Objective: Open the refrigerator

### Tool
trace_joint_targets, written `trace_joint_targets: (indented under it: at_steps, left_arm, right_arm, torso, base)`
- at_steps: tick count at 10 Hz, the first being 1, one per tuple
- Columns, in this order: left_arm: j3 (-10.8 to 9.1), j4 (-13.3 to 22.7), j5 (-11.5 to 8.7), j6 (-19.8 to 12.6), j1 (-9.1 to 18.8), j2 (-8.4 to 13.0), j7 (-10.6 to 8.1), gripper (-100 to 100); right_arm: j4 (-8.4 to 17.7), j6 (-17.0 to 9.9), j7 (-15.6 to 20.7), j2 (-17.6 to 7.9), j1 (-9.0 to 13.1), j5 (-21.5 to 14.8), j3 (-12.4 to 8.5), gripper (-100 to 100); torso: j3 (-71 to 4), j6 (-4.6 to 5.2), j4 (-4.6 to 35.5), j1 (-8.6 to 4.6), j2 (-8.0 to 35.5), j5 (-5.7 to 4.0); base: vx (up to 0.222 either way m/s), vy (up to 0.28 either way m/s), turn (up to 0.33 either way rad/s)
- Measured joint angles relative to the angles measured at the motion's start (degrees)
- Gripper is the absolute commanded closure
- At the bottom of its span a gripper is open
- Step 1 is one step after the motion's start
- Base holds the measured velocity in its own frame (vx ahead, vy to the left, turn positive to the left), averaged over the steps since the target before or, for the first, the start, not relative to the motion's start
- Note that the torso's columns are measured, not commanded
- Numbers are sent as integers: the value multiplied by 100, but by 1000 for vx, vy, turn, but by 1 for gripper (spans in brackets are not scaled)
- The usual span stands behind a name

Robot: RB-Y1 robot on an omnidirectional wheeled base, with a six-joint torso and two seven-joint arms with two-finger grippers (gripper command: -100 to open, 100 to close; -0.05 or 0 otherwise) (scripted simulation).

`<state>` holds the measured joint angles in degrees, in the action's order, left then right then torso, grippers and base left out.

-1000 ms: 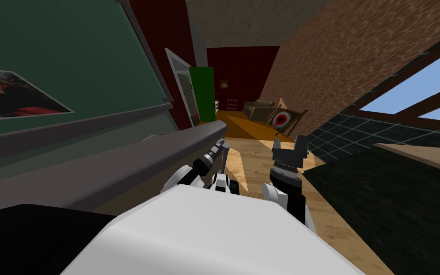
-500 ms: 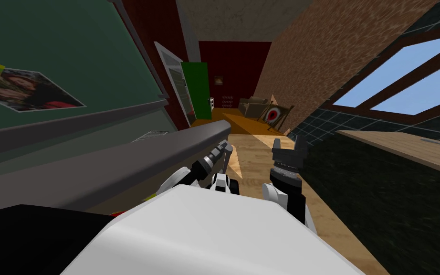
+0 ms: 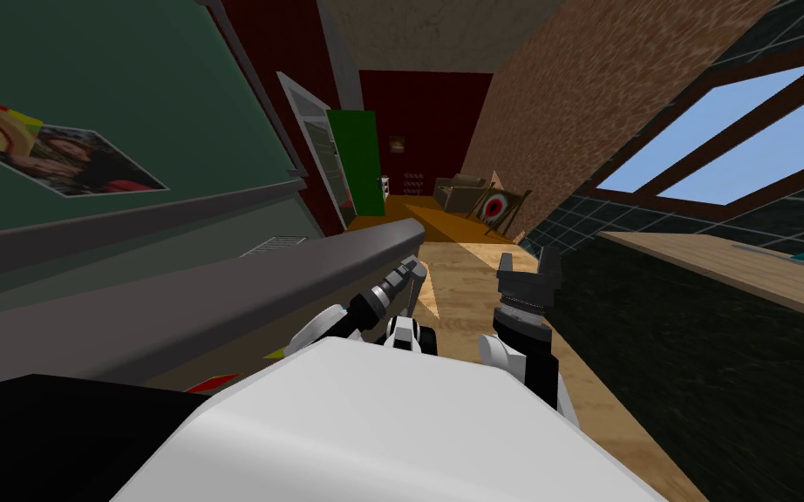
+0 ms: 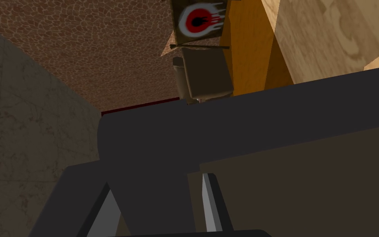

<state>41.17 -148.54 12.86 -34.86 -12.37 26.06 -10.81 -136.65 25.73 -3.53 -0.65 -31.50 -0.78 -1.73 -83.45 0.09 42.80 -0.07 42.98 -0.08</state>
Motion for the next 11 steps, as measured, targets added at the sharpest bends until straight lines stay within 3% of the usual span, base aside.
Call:
trace_joint_targets:
  at_steps: [6, 8, 9, 11]
  left_arm:
    - [19, 24, -40, 43, 30, 51, -23, 100]
    - [14, 11, -38, 136, 19, 111, -48, 100]
    - [7, 1, -49, 164, 41, 173, -78, -100]
    - [-66, 96, -130, -37, 313, 54, -111, -100]
  right_arm:
    - [0, 0, 0, 0, 0, 0, 0, 0]
    - [0, 0, 0, 0, 3, 0, 1, 0]
    - [0, 0, 0, 1, 3, 0, 1, 0]
    - [0, 0, 0, 0, 1, 0, 0, 0]
  torso:
    - [1, 17, -25, -16, 5, -10]
    - [-9, 12, -15, -34, 29, -7]
    - [-5, 2, -4, -35, 28, -6]
    - [-111, -8, -51, 29, -81, 13]
  base:
    - [6, 3, 0]
    - [-174, -46, -135]
    - [-122, -14, -47]
    - [-33, 45, -17]
